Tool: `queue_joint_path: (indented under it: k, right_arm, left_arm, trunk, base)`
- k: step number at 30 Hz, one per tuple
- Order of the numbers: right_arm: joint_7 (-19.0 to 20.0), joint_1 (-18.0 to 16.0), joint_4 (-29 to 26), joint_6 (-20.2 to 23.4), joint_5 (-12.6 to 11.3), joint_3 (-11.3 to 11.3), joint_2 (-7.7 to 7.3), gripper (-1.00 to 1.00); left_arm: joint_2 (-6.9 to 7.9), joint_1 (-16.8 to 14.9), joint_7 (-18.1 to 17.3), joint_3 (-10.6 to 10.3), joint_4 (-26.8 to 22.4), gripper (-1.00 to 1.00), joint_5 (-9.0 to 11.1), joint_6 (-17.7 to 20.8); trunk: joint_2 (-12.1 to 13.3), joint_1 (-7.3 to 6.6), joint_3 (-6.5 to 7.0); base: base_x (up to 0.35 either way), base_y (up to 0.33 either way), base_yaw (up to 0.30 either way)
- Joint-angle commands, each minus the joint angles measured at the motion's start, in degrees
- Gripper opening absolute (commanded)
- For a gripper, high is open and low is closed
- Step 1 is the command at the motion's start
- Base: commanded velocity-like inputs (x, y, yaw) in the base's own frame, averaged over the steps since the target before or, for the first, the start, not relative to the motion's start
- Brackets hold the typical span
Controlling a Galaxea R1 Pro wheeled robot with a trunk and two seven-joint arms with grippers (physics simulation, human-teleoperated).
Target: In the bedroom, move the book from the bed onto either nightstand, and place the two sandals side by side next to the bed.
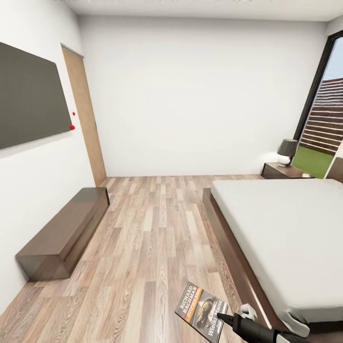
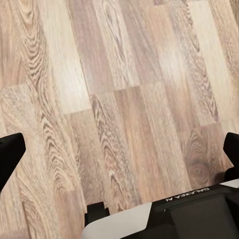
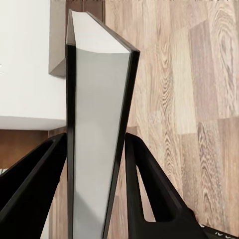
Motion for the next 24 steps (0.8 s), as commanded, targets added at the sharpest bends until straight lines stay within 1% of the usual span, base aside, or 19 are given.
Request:
queue_joint_path:
  k: [1, 21, 24]
  right_arm:
    - [0.27, -0.1, 0.16, 0.47, -0.61, 0.35, 0.01, -1.0]
    - [0.25, -0.1, 0.16, 0.47, -0.61, 0.35, 0.0, -1.0]
    - [0.25, -0.1, 0.16, 0.47, -0.61, 0.35, 0.01, -1.0]
  left_arm:
    - [0.02, -0.04, -0.15, 0.48, 0.06, 1.0, -0.54, -0.2]
    - [0.02, -0.04, -0.15, 0.48, 0.04, 1.0, -0.54, -0.2]
    - [0.02, -0.04, -0.17, 0.48, 0.03, 1.0, -0.54, -0.2]
  trunk:
    - [-0.09, 0.02, -0.01]
    - [-0.09, 0.02, 1.77]
    - [-0.09, 0.02, 1.83]
  base:
    - [0.0, 0.0, -0.065]
    - [0.0, 0.0, -0.063]
    - [0.157, 0.0, -0.013]
